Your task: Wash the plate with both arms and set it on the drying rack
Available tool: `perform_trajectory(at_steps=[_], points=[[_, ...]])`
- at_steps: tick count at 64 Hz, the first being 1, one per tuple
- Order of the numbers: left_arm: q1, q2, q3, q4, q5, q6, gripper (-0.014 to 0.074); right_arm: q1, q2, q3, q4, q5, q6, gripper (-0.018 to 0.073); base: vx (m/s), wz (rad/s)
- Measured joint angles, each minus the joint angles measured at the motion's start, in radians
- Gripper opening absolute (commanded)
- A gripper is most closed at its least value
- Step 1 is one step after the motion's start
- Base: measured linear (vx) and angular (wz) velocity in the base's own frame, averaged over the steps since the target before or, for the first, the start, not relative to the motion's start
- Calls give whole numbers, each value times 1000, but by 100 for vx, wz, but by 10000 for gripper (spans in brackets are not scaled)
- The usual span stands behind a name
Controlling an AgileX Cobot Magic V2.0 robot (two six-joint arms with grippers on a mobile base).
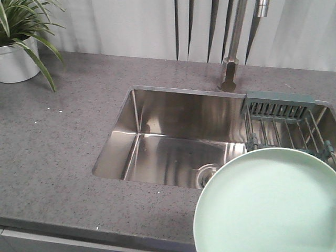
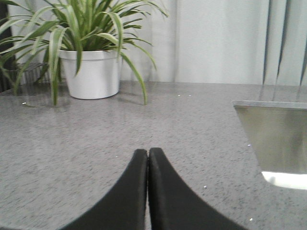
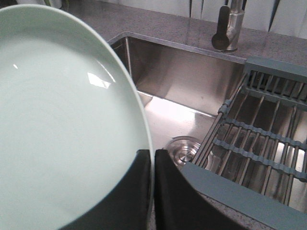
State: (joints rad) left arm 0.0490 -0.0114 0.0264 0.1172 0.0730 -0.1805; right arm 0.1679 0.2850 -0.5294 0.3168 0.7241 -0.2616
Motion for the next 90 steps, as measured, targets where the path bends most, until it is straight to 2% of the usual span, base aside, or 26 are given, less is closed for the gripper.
perform_trajectory(at_steps=[90], points=[[0,0,0,0,0,0,-6,0,0,0,0,0,0,-2,5,-10]])
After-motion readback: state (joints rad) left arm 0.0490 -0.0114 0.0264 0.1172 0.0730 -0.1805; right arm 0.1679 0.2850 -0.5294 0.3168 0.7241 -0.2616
